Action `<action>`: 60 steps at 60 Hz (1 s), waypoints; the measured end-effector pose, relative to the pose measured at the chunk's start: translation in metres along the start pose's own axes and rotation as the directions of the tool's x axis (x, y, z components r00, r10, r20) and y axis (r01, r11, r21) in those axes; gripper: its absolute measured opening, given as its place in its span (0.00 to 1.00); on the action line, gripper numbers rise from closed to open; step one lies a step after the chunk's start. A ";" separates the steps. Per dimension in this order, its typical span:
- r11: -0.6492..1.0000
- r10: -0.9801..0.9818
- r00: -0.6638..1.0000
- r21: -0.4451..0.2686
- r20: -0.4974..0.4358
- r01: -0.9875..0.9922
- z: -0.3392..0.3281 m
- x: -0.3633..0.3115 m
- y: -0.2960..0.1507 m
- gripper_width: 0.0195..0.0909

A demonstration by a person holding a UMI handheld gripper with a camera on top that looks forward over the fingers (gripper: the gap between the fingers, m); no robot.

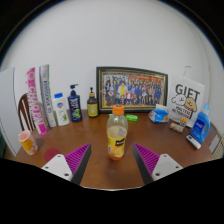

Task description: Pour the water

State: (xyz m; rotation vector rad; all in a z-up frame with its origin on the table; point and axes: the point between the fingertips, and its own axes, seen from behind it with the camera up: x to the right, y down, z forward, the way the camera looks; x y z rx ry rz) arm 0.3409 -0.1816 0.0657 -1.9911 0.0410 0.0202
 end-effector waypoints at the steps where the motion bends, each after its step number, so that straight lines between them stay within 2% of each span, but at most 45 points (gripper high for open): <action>1: 1.000 0.003 1.000 -0.001 -0.001 -0.003 0.009 0.003 0.001 0.92; 9: 0.999 0.031 0.999 -0.018 0.021 -0.031 0.075 0.019 0.011 0.92; 13: 0.999 0.032 0.999 -0.022 0.034 -0.031 0.100 0.022 0.015 0.89; 14: 0.999 0.032 0.999 -0.025 0.041 -0.031 0.106 0.022 0.016 0.87; 16: 0.999 0.030 0.998 -0.028 0.053 -0.028 0.116 0.020 0.018 0.73; 18: 0.999 0.021 0.998 -0.027 0.061 -0.019 0.124 0.020 0.019 0.65; 23: 1.000 0.000 0.994 -0.005 0.105 0.000 0.137 0.017 0.018 0.55; 25: 1.000 -0.006 0.993 0.008 0.119 0.005 0.139 0.008 0.015 0.44; 26: 1.000 -0.010 0.992 0.014 0.122 0.009 0.139 0.008 0.014 0.34; 29: 0.999 -0.032 0.992 0.029 0.120 0.029 0.141 0.007 0.012 0.33; 30: 0.999 -0.039 0.992 0.033 0.123 0.035 0.141 0.006 0.012 0.27; 32: 0.998 -0.052 0.991 0.040 0.122 0.047 0.142 0.006 0.011 0.27; 34: 0.998 -0.061 0.991 0.041 0.115 0.057 0.142 0.005 0.011 0.18; 35: 0.997 -0.063 0.992 0.041 0.112 0.058 0.142 0.006 0.011 0.19; 36: 0.997 -0.064 0.992 0.041 0.111 0.060 0.142 0.006 0.011 0.13; 38: 0.997 -0.071 0.992 0.038 0.105 0.068 0.143 0.006 0.011 0.14; 39: 0.996 -0.079 0.992 0.036 0.103 0.075 0.143 0.006 0.011 0.08; 50: 0.985 -0.168 0.986 0.036 0.010 0.167 0.136 0.009 -0.008 0.08; 60: 0.941 -0.326 0.940 0.059 -0.104 0.333 0.112 0.001 -0.061 0.08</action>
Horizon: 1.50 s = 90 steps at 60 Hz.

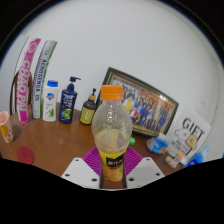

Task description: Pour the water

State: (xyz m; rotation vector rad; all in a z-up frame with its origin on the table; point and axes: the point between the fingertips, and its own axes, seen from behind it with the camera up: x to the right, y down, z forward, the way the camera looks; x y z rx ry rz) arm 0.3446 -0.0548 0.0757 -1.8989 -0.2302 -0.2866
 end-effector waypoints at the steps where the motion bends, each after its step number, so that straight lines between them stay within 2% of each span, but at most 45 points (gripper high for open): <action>1: 1.000 -0.027 1.000 0.005 -0.012 0.027 -0.003 0.000 -0.007 0.08; 8: 0.966 -0.252 0.963 0.041 -0.096 0.256 -0.025 -0.010 -0.062 0.08; 13: 0.896 -0.431 0.888 0.037 -0.163 0.442 -0.040 -0.029 -0.097 0.07; 25: 0.601 -0.770 0.590 0.034 -0.242 0.799 -0.064 -0.119 -0.154 0.08; 36: 0.227 -0.948 0.220 -0.008 -0.229 0.974 -0.063 -0.205 -0.154 0.07; 46: -0.113 -0.957 -0.113 -0.016 -0.268 0.993 -0.063 -0.258 -0.150 0.08; 55: -0.204 -0.948 -0.203 -0.020 -0.246 0.979 -0.063 -0.275 -0.142 0.07; 64: -0.086 -0.973 -0.079 0.024 -0.218 0.996 -0.065 -0.272 -0.143 0.08; 68: 0.060 -0.981 0.070 0.059 -0.183 0.996 -0.070 -0.266 -0.147 0.08; 73: 0.329 -0.933 0.341 0.112 -0.112 0.938 -0.081 -0.259 -0.149 0.08; 80: 0.702 -0.705 0.709 0.166 0.019 0.693 -0.096 -0.254 -0.146 0.07; 86: 0.899 -0.430 0.891 0.157 0.146 0.409 -0.104 -0.256 -0.134 0.07; 90: 0.974 -0.222 0.948 0.105 0.228 0.203 -0.101 -0.262 -0.117 0.07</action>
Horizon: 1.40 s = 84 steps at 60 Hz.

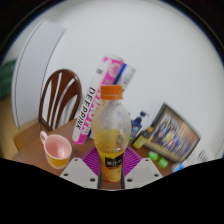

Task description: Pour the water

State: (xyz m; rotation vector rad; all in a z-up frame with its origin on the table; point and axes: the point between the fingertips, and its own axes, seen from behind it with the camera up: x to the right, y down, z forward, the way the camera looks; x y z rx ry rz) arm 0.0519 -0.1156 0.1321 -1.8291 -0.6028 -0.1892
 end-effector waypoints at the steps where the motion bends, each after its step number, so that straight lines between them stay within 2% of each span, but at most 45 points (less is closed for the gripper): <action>1: 0.999 0.051 0.999 -0.008 0.013 -0.051 0.001 -0.002 0.005 0.07; 8: 0.960 0.278 0.957 -0.026 0.085 -0.277 0.017 -0.020 0.036 0.08; 25: 0.892 0.451 0.890 -0.066 0.072 -0.447 0.048 -0.040 0.103 0.09; 27: 0.891 0.454 0.888 -0.025 0.073 -0.453 0.045 -0.036 0.100 0.09; 31: 0.885 0.465 0.883 -0.012 0.060 -0.465 0.046 -0.037 0.103 0.11; 36: 0.881 0.473 0.879 -0.001 0.051 -0.474 0.040 -0.037 0.106 0.27; 40: 0.880 0.476 0.878 -0.032 0.047 -0.475 0.038 -0.039 0.110 0.42; 46: 0.881 0.462 0.886 -0.137 0.047 -0.453 0.029 -0.048 0.119 0.94; 49: 0.884 0.451 0.892 -0.151 0.022 -0.443 0.016 -0.043 0.115 0.91; 52: 0.887 0.439 0.898 -0.160 -0.002 -0.434 -0.002 -0.039 0.111 0.94; 58: 0.882 0.432 0.901 -0.191 -0.035 -0.431 -0.049 -0.034 0.094 0.92; 70: 0.885 0.408 0.908 -0.204 -0.093 -0.419 -0.151 -0.033 0.059 0.92; 84: 0.877 0.397 0.907 -0.235 -0.139 -0.420 -0.209 -0.039 0.053 0.92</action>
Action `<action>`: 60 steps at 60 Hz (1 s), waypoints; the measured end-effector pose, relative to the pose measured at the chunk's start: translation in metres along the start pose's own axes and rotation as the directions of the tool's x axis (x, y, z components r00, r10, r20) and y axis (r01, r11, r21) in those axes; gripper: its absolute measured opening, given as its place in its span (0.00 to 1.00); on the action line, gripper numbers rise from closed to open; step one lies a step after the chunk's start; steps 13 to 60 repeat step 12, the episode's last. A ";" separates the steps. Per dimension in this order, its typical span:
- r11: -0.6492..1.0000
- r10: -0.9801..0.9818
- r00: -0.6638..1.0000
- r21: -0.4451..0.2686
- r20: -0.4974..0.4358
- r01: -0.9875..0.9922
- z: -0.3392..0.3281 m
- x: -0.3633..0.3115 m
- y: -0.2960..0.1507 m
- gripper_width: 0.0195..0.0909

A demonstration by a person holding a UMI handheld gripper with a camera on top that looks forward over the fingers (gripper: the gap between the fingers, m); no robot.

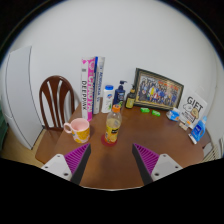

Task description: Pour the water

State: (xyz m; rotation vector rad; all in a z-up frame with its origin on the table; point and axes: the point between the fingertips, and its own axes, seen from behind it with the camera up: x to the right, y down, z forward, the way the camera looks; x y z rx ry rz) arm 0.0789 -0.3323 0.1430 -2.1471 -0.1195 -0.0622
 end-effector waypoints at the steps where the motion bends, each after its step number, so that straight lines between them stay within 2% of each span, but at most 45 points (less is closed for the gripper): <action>1: 1.000 -0.001 1.000 0.001 0.001 0.001 -0.002 -0.001 0.000 0.92; 60: 1.000 -0.018 1.000 0.018 -0.020 0.018 -0.013 -0.002 -0.002 0.92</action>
